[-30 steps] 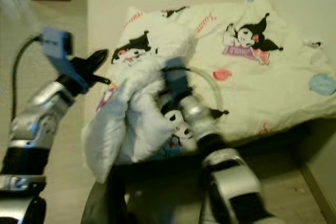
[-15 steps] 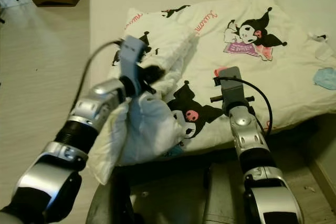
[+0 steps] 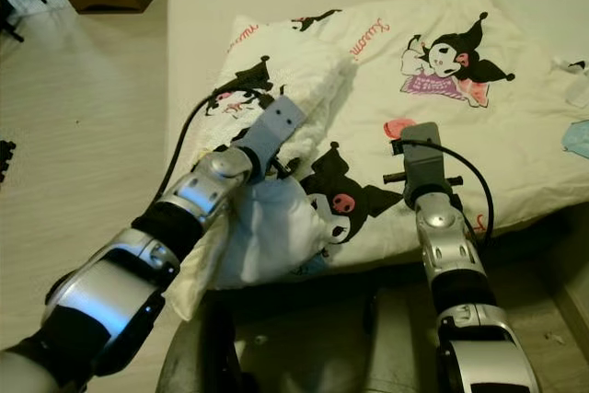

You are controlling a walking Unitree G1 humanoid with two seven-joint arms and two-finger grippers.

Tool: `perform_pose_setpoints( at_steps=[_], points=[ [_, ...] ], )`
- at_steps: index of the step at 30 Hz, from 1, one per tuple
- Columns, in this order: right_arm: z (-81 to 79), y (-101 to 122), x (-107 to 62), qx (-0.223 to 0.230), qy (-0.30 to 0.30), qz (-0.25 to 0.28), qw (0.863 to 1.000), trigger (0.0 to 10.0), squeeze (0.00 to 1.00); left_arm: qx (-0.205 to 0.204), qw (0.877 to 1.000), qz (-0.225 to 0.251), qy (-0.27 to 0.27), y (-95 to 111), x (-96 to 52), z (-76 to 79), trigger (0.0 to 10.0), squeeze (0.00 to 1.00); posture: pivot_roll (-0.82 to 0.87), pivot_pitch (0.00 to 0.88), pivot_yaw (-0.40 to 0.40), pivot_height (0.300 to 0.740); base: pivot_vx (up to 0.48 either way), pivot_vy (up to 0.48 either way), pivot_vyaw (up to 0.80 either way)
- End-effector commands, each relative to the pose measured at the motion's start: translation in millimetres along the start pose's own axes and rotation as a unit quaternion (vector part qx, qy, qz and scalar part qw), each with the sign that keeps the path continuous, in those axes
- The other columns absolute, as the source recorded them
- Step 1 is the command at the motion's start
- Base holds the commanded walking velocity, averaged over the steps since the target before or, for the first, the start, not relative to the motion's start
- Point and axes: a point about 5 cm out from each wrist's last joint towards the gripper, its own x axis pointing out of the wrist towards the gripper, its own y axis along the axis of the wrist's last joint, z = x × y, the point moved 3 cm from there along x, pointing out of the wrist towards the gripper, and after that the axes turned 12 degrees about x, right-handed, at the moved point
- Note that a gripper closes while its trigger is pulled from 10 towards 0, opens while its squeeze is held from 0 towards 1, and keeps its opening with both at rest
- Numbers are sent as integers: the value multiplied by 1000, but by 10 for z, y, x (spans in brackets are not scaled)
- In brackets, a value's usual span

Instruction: Clean up the room

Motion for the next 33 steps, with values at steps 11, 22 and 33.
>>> perform_pose_setpoints(
  at_steps=[11, 22, 33],
  points=[
    [32, -103, -27, 11, -2, -21, 1000, 10000, 0, 169, 981, -72, -59, -343, 12, 488, 10000, 651, -15, 285, 148, 553, 0, 0, 0],
    [109, -58, -7, 7, -9, -17, 1000, 10000, 0, 224, 972, -67, -11, -366, 7, 249, 3804, 0, -11, 281, 141, 553, 0, 0, 0],
    [86, -70, 11, 9, -8, -21, 1000, 10000, 0, 243, 968, -60, -20, -356, 13, 266, 0, 0, -7, 284, 138, 553, 0, 0, 0]
  ],
)
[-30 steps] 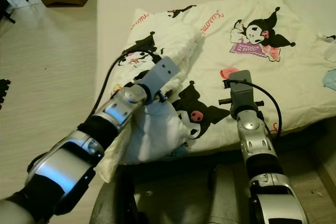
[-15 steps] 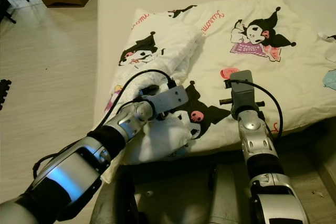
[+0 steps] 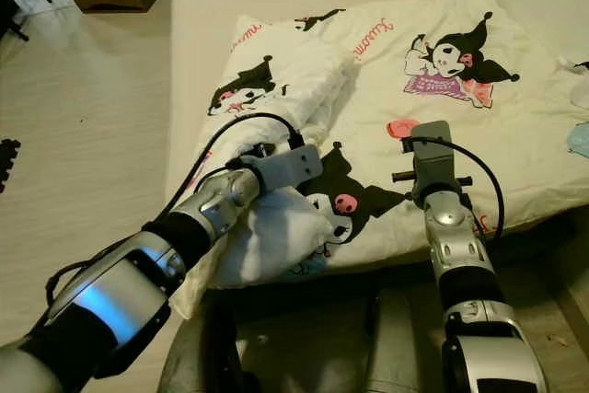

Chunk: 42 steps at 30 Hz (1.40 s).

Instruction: Clean up the room

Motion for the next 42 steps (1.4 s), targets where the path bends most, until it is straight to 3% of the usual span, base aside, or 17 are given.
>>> perform_pose_setpoints(
  at_steps=[1, 9, 12, 14, 15, 20, 22, 24, 25, 30, 35, 36, 38, 40, 41, 42],
  points=[
    [-50, -62, -4, 6, 7, -11, 1000, 10000, 0, 9, 1000, -9, -15, -73, -9, 76, 0, 0, -7, 284, 138, 553, 0, 0, 0],
    [-24, -85, -9, 5, 4, -14, 1000, 10000, 0, 4, 1000, -7, -24, -86, -10, 91, 0, 0, -8, 283, 138, 553, 0, 0, 0],
    [-12, -88, -9, 6, 2, -15, 1000, 10000, 0, -7, 1000, -10, -14, -136, -13, -30, 0, 0, -10, 282, 139, 553, 0, 0, 0],
    [-19, -87, -9, 6, 2, -15, 1000, 10000, 0, -15, 999, -27, 7, -290, -40, -205, 0, 0, -10, 282, 139, 553, 0, 0, 0],
    [-19, -87, -9, 6, 2, -15, 1000, 10000, 0, -15, 999, -27, 7, -290, -40, -205, 0, 0, -10, 282, 139, 553, 0, 0, 0],
    [-111, -74, -6, 4, 13, -12, 1000, 10000, 0, -47, 995, -86, 28, -796, -192, -461, 0, 0, -12, 282, 137, 553, 0, 0, 0],
    [-148, -73, -6, 4, 18, -12, 1000, 10000, 0, -51, 993, -104, 22, -962, -258, -491, 0, 0, -12, 281, 131, 553, 0, 0, 0],
    [-154, -73, -6, 4, 19, -12, 1000, 10000, 0, -50, 993, -107, 21, -991, -270, -494, 0, 0, -12, 281, 131, 553, 0, 0, 0],
    [-200, -75, -4, 2, 26, -13, 1000, 10000, 0, -48, 990, -134, 23, -1209, -371, -532, 0, 0, -12, 282, 125, 553, 0, 0, 0],
    [-261, -74, -2, -1, 37, -14, 999, 10000, 0, -63, 984, -167, 20, -1494, -526, -555, 0, 0, -9, 281, 121, 553, 0, 0, 0],
    [-331, -62, 6, -1, 45, -14, 999, 10000, 0, -103, 968, -222, 59, -1892, -768, -594, 0, 0, -8, 282, 116, 553, 0, 0, 0],
    [-331, -62, 6, -1, 45, -14, 999, 10000, 0, -103, 968, -222, 59, -1892, -768, -594, 0, 0, -8, 282, 116, 553, 0, 0, 0],
    [-372, -46, 9, 0, 50, -10, 999, 10000, 0, -140, 946, -267, 117, -2169, -973, -672, 0, 0, -10, 284, 106, 553, 0, 0, 0],
    [-372, -46, 9, 0, 50, -10, 999, 10000, 0, -140, 946, -267, 117, -2169, -973, -672, 0, 0, -10, 284, 106, 553, 0, 0, 0],
    [-423, -32, 12, 2, 57, -7, 998, 10000, 0, -181, 916, -316, 168, -2454, -1219, -698, 0, 0, -11, 285, 104, 553, 0, 0, 0],
    [-423, -32, 12, 2, 57, -7, 998, 10000, 0, -181, 916, -316, 168, -2454, -1219, -698, 0, 0, -11, 285, 104, 553, 0, 0, 0]
  ],
)
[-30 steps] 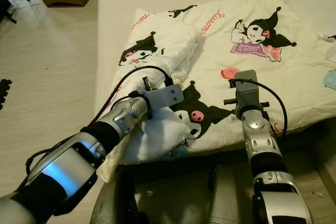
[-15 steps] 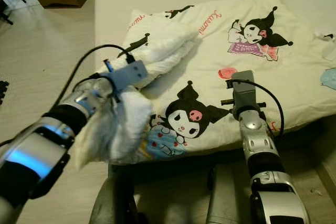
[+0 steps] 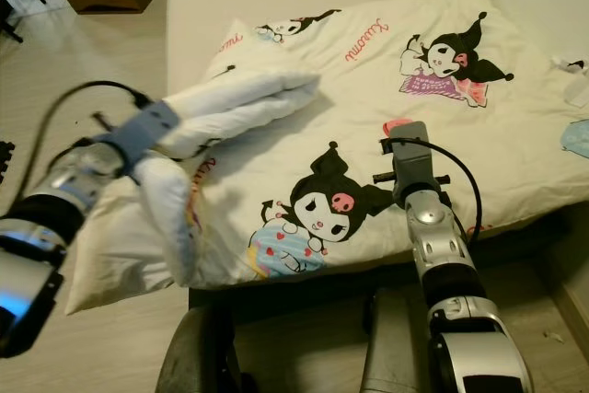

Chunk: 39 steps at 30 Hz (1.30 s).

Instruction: Clean up the room

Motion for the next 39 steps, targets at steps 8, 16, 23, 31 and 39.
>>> perform_pose_setpoints(
  at_steps=[8, 16, 23, 31, 39],
  points=[
    [-180, -82, -29, -2, 30, -8, 1000, 10000, 0, -40, 987, -145, 49, -960, -200, -114, 0, 0, -20, 286, 102, 553, 0, 0, 0],
    [-236, -125, -51, -5, 43, -13, 999, 10000, 0, -29, 982, -183, 28, -1234, -304, 71, 10000, 0, -21, 288, 100, 553, 0, 0, 0],
    [-257, -132, -56, -8, 49, -15, 999, 10000, 0, -60, 982, -178, 34, -1227, -303, 98, 10000, 1000, -24, 289, 96, 553, 0, 0, 0],
    [-346, -150, -79, 0, 63, -15, 998, 10000, 0, -49, 976, -187, 96, -1295, -339, -180, 10000, 0, -29, 283, 96, 553, 0, 0, 0],
    [-433, -162, -88, 5, 77, -15, 997, 10000, 0, -58, 974, -147, 162, -1192, -336, -499, 10000, 0, -27, 279, 83, 553, 0, 0, 0]
  ],
)
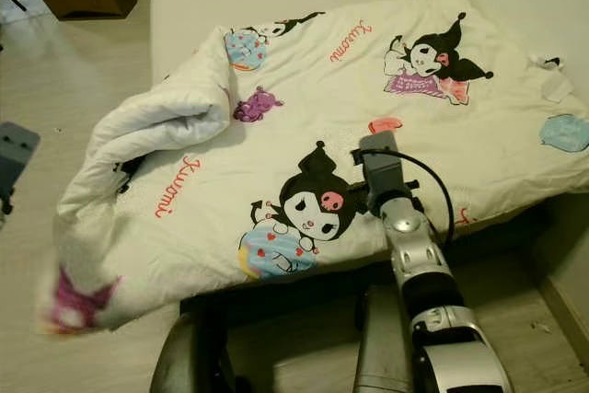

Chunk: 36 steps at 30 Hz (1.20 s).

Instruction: Clean up the room

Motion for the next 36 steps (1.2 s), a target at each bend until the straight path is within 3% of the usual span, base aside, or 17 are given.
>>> perform_pose_setpoints(
  at_steps=[1, 2, 3, 4, 5, 7, 8, 9, 13, 17, 21, 23, 24, 26, 30, 32, 36],
  points=[
    [-38, -43, -16, 8, 6, -6, 1000, 10000, 0, -44, 999, 26, -8, 89, 17, -66, 10000, 0, -25, 278, 83, 553, 0, 0, 0],
    [-31, -40, -17, 8, 5, -5, 1000, 10000, 0, -98, 989, 81, -72, 337, -18, 117, 10000, 0, -28, 275, 82, 553, 0, 0, 0],
    [-31, -40, -17, 8, 5, -5, 1000, 10000, 0, -98, 989, 81, -72, 337, -18, 117, 10000, 0, -28, 275, 82, 553, 0, 0, 0],
    [-23, -37, -22, 8, 3, -3, 1000, 10000, 0, -147, 964, 159, -158, 666, -130, 379, 10000, 0, -32, 269, 84, 553, 0, 0, 0],
    [-23, -36, -25, 9, 3, -3, 1000, 10000, 0, -151, 956, 178, -180, 743, -174, 459, 10000, 0, -32, 269, 84, 553, 0, 0, 0],
    [-24, -35, -27, 9, 3, -2, 1000, 10000, 0, -151, 953, 185, -187, 770, -193, 493, 10000, 0, -32, 269, 84, 553, 0, 0, 0],
    [-28, -35, -42, 14, 0, 1, 1000, 10000, 0, -186, 934, 202, -229, 873, -284, 661, 10000, 0, -42, 260, 85, 553, 0, 0, 0],
    [-28, -35, -42, 14, 0, 1, 1000, 10000, 0, -186, 934, 202, -229, 873, -284, 661, 10000, 0, -42, 260, 85, 553, 0, 0, 0],
    [-106, -99, -156, 67, -1, 2, 998, 10000, 0, -276, 909, 184, -252, 1026, -506, 1016, 10000, 0, -71, 230, 80, 553, 0, 0, 0],
    [-183, -165, -241, 85, 7, -6, 996, 10000, 0, -290, 907, 196, -234, 1095, -608, 1055, 10000, 0, -79, 210, 70, 553, 0, 0, 0],
    [-266, -231, -341, 91, 16, -10, 996, 10000, 0, -293, 909, 228, -193, 1150, -714, 992, 10000, 0, -76, 199, 69, 553, 0, 0, 0],
    [-298, -307, -469, 121, 4, -7, 993, 10000, 0, -319, 900, 245, -169, 1075, -897, 982, 10000, 0, -79, 177, 65, 553, 0, 0, 0],
    [-298, -307, -469, 121, 4, -7, 993, 10000, 0, -319, 900, 245, -169, 1075, -897, 982, 10000, 0, -79, 177, 65, 553, 0, 0, 0],
    [-333, -377, -567, 138, -2, -10, 990, 10000, 0, -335, 897, 235, -169, 931, -1092, 1049, 10000, 0, -76, 167, 61, 553, 0, 0, 0],
    [-354, -401, -599, 140, 0, -14, 990, 10000, 0, -332, 898, 229, -174, 884, -1176, 1093, 10000, 0, -77, 164, 59, 553, 0, 0, 0],
    [-413, -458, -650, 123, 11, -33, 992, 10000, 0, -318, 903, 214, -194, 818, -1379, 1224, 10000, 0, -72, 162, 52, 553, 0, 0, 0],
    [-423, -470, -659, 127, 15, -35, 991, 10000, 0, -311, 903, 222, -197, 830, -1450, 1252, 10000, 0, -70, 160, 50, 558, 0, 0, 0]
  ],
)
